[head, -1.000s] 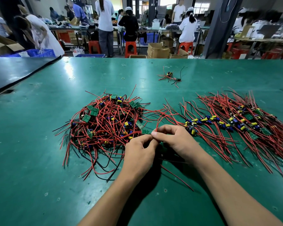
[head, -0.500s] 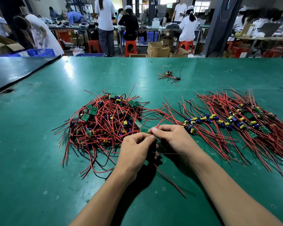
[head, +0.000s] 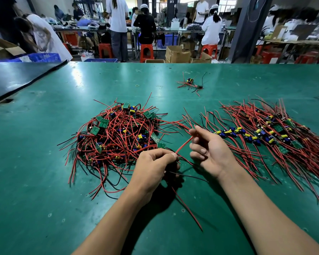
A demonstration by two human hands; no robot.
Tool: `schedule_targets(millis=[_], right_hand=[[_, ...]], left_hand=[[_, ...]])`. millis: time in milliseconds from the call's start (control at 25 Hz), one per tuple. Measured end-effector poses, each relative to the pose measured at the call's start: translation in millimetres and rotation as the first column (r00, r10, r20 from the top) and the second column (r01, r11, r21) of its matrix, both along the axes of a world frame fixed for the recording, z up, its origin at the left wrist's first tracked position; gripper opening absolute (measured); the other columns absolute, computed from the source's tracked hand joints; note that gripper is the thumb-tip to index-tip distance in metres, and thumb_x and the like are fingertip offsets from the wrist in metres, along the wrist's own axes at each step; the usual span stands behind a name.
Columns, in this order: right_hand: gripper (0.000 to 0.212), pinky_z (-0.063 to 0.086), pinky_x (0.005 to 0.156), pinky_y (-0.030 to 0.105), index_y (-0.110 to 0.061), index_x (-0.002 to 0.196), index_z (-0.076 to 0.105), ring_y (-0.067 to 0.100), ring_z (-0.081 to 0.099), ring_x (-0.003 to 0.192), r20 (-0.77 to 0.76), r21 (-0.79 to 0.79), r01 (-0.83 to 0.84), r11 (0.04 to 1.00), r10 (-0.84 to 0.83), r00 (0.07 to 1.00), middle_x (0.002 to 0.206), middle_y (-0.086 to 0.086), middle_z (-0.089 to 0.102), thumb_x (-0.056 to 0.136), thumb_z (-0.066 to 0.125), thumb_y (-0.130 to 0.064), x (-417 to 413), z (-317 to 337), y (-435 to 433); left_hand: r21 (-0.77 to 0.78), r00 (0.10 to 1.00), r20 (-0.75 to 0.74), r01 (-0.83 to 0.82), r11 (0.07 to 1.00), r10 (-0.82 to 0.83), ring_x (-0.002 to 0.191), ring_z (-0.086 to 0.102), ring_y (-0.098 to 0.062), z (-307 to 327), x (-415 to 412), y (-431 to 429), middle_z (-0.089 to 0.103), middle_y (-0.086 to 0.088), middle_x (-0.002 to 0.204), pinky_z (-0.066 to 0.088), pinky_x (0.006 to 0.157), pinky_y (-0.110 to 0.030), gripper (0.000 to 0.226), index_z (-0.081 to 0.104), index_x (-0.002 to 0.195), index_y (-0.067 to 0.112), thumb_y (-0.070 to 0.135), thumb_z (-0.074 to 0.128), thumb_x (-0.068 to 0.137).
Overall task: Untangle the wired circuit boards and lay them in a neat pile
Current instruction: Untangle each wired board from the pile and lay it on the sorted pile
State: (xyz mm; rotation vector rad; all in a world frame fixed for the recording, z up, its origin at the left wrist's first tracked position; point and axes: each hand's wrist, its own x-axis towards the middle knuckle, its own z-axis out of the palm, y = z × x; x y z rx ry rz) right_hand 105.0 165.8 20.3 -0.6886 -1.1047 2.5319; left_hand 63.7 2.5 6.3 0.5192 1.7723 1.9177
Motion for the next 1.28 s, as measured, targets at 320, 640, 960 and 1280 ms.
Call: schedule_targets(millis=[320, 640, 960, 1280], right_hand=[[0.035, 0.021, 0.035, 0.016, -0.007, 0.083, 0.074, 0.004, 0.028, 0.04, -0.031, 0.129, -0.073, 0.989, 0.078, 0.996, 0.066, -0.004, 0.047, 0.094, 0.059, -0.037, 0.8, -2.6, -4.6], [0.029, 0.048, 0.044, 0.022, -0.005, 0.081, 0.075, 0.014, 0.058, 0.046, 0.154, 0.693, -0.227, 0.684, 0.167, 0.974, 0.059, 0.004, 0.063, 0.09, 0.072, -0.032, 2.2, -14.1, -34.3], [0.021, 0.032, 0.035, 0.016, -0.006, 0.081, 0.075, 0.008, 0.042, 0.038, 0.188, 0.513, -0.2, 0.835, 0.118, 0.975, 0.06, 0.005, 0.054, 0.096, 0.062, -0.013, -1.7, -9.7, -33.2], [0.022, 0.02, 0.032, 0.017, -0.002, 0.092, 0.072, 0.005, 0.026, 0.039, 0.109, 0.374, -0.052, 0.926, 0.012, 0.994, 0.075, 0.001, 0.04, 0.1, 0.054, -0.012, -3.7, -9.1, -19.6]], left_hand=[[-0.019, 0.999, -0.031, -0.025, 1.0, 0.024, 0.055, 0.063, -0.015, -2.4, 0.7, -0.2, 0.069, -0.008, 0.063, 0.051, 0.055, -0.024, 0.016, 0.074, 0.074, 0.007, 0.007, 0.066, 0.087], [0.028, 0.988, -0.034, -0.148, 0.989, 0.149, 0.054, 0.066, -0.02, -7.4, -0.1, 4.1, 0.071, -0.014, 0.066, 0.057, 0.05, -0.033, 0.017, 0.072, 0.081, 0.005, 0.009, 0.062, 0.093], [-0.051, 0.993, -0.084, -0.084, 0.995, 0.08, 0.062, 0.071, -0.032, -5.5, -0.6, 3.8, 0.071, -0.018, 0.072, 0.061, 0.062, -0.049, 0.016, 0.068, 0.084, -0.001, 0.011, 0.064, 0.093], [-0.114, 0.982, -0.186, -0.046, 0.992, 0.024, 0.065, 0.072, -0.028, -7.7, -1.3, 3.2, 0.072, -0.009, 0.067, 0.06, 0.068, -0.04, 0.016, 0.071, 0.077, 0.009, 0.015, 0.066, 0.091]])
